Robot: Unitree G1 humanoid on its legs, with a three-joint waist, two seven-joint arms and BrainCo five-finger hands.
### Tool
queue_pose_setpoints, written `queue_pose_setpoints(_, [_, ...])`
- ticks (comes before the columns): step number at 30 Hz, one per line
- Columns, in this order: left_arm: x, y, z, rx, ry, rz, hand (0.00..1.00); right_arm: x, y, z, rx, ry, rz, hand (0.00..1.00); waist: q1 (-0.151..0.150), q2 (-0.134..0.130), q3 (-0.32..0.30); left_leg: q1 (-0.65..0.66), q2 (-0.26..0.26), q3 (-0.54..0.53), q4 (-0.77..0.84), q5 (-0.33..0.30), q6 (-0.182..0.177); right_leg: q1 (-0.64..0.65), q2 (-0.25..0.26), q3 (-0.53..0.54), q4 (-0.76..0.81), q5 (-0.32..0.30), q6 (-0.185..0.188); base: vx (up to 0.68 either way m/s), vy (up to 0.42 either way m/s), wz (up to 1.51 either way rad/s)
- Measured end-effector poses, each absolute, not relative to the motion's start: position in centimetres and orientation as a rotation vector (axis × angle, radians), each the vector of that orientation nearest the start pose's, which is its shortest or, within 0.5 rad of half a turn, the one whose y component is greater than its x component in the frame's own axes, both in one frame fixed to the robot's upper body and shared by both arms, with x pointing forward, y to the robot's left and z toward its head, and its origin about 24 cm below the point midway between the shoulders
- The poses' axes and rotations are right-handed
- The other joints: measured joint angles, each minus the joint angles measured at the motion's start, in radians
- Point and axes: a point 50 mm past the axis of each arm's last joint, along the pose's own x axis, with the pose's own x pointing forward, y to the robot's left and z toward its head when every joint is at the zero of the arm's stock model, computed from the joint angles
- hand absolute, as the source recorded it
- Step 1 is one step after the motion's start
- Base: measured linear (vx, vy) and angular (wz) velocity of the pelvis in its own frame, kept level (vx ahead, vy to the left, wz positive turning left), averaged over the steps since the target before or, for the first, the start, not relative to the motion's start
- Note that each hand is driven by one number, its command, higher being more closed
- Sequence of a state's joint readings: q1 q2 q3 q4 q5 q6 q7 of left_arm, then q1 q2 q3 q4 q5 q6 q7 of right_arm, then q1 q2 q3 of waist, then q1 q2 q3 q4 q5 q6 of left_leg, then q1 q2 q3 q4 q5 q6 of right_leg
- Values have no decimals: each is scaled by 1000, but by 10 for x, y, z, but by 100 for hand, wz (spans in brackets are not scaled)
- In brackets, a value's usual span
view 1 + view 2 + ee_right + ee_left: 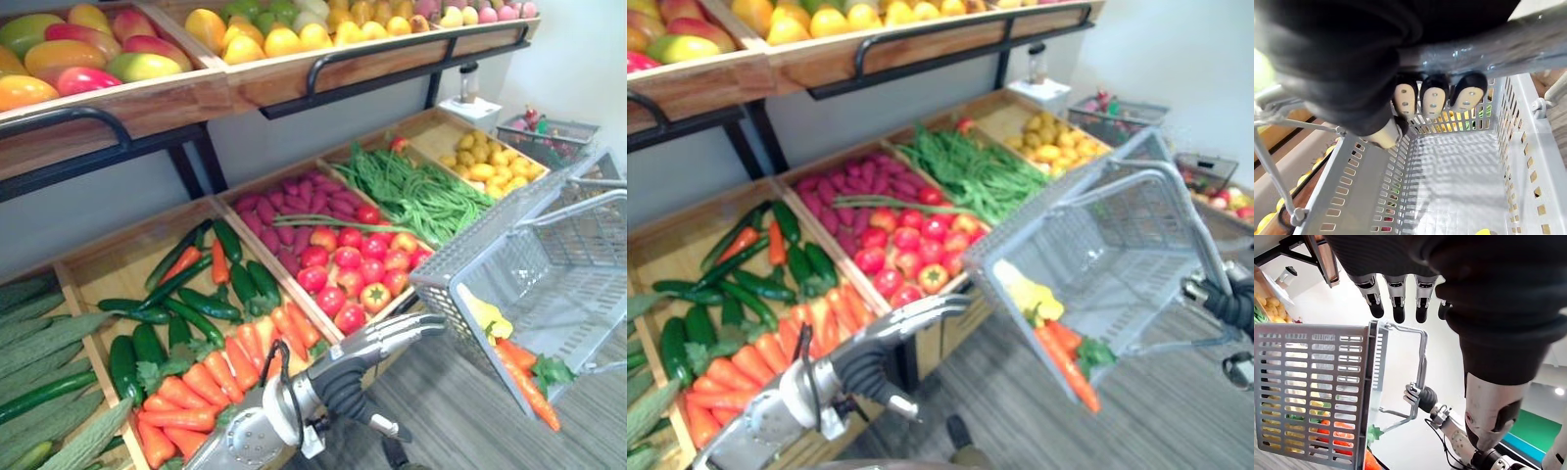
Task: Pick vegetable in the basket
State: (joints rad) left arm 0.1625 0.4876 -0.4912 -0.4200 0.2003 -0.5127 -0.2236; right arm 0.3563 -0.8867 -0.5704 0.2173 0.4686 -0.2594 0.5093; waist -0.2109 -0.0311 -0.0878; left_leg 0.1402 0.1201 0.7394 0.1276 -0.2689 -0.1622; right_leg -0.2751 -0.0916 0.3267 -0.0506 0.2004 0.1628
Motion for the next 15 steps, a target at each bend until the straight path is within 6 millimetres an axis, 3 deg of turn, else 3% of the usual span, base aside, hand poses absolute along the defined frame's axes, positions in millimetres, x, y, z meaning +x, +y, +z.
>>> queue_pose_setpoints(9, [159,87,100,464,-608,-842,0,121,-411,97,-396,137,-181,100,-12,-1,-1,1,-3,14,0,0,0,-10,3,12,1,-2,-4,4,-46,-5])
queue_pose_setpoints(15, [159,97,74,469,-451,-803,0,86,-404,36,-273,317,-301,100,-4,-2,-1,-2,-3,13,-1,-1,1,-12,2,11,-1,-4,-4,11,-48,0])
